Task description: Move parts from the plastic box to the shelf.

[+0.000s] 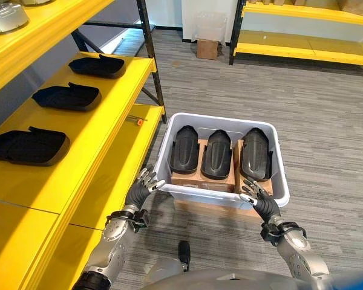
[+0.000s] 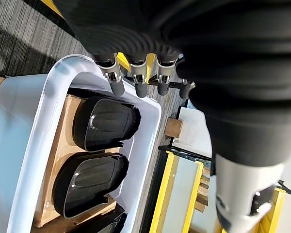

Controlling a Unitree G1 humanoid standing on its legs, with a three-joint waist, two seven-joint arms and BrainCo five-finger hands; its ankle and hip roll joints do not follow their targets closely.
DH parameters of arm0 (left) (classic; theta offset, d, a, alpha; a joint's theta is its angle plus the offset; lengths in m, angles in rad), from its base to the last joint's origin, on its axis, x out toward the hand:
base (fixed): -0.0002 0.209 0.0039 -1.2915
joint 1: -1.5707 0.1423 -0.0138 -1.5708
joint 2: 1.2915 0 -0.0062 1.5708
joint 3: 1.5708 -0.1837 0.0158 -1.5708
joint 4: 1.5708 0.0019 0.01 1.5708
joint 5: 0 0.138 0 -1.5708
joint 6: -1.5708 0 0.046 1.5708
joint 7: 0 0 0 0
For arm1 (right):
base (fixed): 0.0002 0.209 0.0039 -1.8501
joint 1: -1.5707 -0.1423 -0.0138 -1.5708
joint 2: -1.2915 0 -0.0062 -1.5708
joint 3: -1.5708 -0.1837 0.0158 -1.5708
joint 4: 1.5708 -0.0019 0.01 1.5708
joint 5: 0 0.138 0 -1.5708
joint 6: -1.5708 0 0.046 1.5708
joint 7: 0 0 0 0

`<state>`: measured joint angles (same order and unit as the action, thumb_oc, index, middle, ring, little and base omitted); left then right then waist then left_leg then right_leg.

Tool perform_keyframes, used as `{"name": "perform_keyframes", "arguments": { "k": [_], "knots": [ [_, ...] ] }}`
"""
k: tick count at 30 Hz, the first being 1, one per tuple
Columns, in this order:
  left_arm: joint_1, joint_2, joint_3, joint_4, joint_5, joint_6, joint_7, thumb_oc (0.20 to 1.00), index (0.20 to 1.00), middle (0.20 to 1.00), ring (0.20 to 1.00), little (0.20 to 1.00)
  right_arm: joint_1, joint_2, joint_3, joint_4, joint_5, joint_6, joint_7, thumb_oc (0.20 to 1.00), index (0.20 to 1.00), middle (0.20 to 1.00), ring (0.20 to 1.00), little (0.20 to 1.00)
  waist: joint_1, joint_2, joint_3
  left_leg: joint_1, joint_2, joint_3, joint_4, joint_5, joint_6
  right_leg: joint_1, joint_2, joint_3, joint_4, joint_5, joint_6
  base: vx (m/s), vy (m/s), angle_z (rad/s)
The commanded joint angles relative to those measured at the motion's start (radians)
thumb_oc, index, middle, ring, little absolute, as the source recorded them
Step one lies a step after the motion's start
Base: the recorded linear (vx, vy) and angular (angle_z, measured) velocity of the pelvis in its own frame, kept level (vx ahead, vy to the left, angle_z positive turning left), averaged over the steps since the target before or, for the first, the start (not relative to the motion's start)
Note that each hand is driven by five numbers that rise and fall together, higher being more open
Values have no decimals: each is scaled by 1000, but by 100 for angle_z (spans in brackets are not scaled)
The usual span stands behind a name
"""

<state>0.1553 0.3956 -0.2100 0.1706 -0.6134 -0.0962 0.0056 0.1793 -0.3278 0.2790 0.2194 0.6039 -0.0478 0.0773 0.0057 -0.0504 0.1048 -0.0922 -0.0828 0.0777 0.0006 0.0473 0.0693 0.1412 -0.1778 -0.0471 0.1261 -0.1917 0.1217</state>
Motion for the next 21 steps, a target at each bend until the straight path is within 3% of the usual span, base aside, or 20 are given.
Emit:
{"name": "perform_keyframes", "arguments": {
  "k": [1,3,4,6,7,8,10,12,15,21],
  "knots": [
    [-13,25,17,-72,23,-55,-3,1000,1000,1000,1000,1000,-35,-11,-2,-43,-14,-36,22,1000,1000,1000,1000,1000,-14,23,-20,-19,51,-35,102,-105,-16,-140,11,2,202,230,42,40,163,6],
    [-22,35,17,-81,30,-54,-2,1000,1000,1000,1000,1000,-41,-7,6,-59,-19,-39,24,1000,1000,1000,1000,1000,-15,42,-1,12,56,-26,73,-107,-6,-202,-9,-47,272,245,31,79,157,-2],
    [-22,39,20,-79,24,-55,-5,1000,1000,1000,1000,1000,-45,-6,16,-60,-19,-41,22,1000,1000,1000,1000,1000,-14,54,8,35,65,-10,51,-111,-9,-225,-48,-106,212,226,17,89,87,-14],
    [-19,41,22,-79,18,-57,-8,1000,1000,1000,1000,1000,-48,-5,20,-62,-18,-41,21,1000,1000,1000,1000,1000,-16,59,18,48,72,-10,43,-113,-14,-224,-69,-129,165,234,16,68,-31,-18],
    [-18,43,29,-81,11,-61,-8,1000,1000,1000,1000,1000,-55,-8,23,-70,-20,-43,25,1000,1000,1000,1000,1000,-15,61,31,55,81,-7,42,-115,-21,-236,-96,-152,100,247,20,101,-158,-13],
    [-13,40,48,-82,-6,-65,-3,1000,1000,1000,1000,1000,-68,-11,28,-83,-28,-44,22,1000,1000,1000,1000,1000,-7,52,49,68,94,2,43,-124,-35,-248,-140,-201,-3,292,45,75,-136,-5],
    [-9,41,58,-86,-9,-68,-5,1000,1000,1000,1000,1000,-73,-16,29,-93,-31,-43,23,1000,1000,1000,1000,1000,-10,46,58,78,96,3,38,-126,-41,-250,-143,-203,-47,312,57,55,-139,-12],
    [-11,33,62,-80,-12,-73,-4,1000,1000,1000,1000,1000,-64,-21,19,-126,-34,-45,24,1000,1000,1000,1000,1000,-26,22,62,75,92,-17,42,-127,-56,-245,-126,-142,-44,297,69,72,-230,6],
    [-12,12,52,-74,-2,-76,-9,1000,1000,1000,1000,1000,-60,-26,13,-138,-24,-51,21,1000,1000,1000,1000,1000,-21,7,46,76,109,-30,21,-118,-83,-226,-128,-200,-61,287,67,57,-198,55],
    [-28,-8,46,-108,-40,-80,-4,1000,1000,1000,1000,1000,-134,-74,-2,-168,-28,-79,-10,1000,1000,1000,1000,1000,-21,22,72,27,193,-40,25,-82,-133,-237,-85,-270,-63,238,42,-17,-258,16]
  ]
}}
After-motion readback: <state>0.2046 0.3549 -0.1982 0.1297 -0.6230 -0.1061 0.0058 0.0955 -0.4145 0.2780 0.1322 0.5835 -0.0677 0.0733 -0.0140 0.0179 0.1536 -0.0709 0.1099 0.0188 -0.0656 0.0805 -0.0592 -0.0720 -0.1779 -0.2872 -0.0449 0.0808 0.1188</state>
